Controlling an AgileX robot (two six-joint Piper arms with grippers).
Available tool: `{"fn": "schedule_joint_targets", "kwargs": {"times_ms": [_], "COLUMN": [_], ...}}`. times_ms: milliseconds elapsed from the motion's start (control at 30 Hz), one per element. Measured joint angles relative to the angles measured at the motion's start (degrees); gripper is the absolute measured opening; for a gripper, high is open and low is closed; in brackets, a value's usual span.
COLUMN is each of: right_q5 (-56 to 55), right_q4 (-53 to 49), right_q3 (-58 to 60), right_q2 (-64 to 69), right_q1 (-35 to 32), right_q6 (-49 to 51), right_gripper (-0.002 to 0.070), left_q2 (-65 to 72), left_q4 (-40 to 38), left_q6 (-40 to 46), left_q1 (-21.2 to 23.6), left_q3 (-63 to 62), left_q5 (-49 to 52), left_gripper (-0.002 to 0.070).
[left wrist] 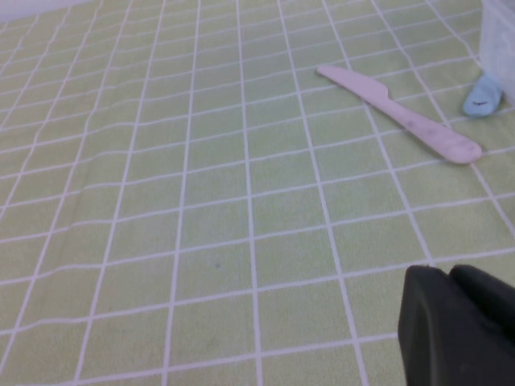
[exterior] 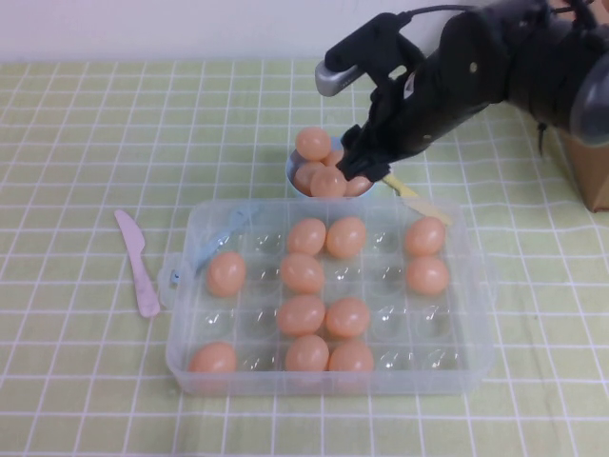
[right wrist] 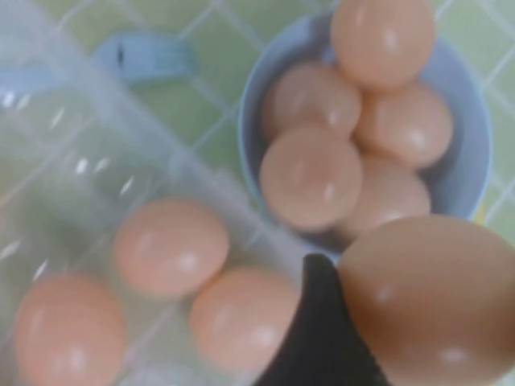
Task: Take an egg out of the egg box
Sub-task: Place the egg in the bowl
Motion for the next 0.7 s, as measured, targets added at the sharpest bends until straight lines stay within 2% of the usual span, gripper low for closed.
{"fn": "schedule_joint_targets", "kwargs": {"times_ms": [300, 700], "right_q5": [-15.09, -22.49], "right_q4": [-0.13, 1.50], "right_q3": [0.00, 0.00], "right_q2": [6.69, 10.96], "right_q1": [-0.10, -1.63], "right_q6": [0.10, 0.14], "right_gripper": [0.0441, 0.0442], "left_q2": [0.00, 0.00], "left_q4": [0.00, 0.00], "left_q6": [0.00, 0.00], "left_q1": [0.00, 0.00], "left_q3": [0.00, 0.00], "left_q5": [0.00, 0.00], "left_gripper": [-0.0003, -0.0003]}}
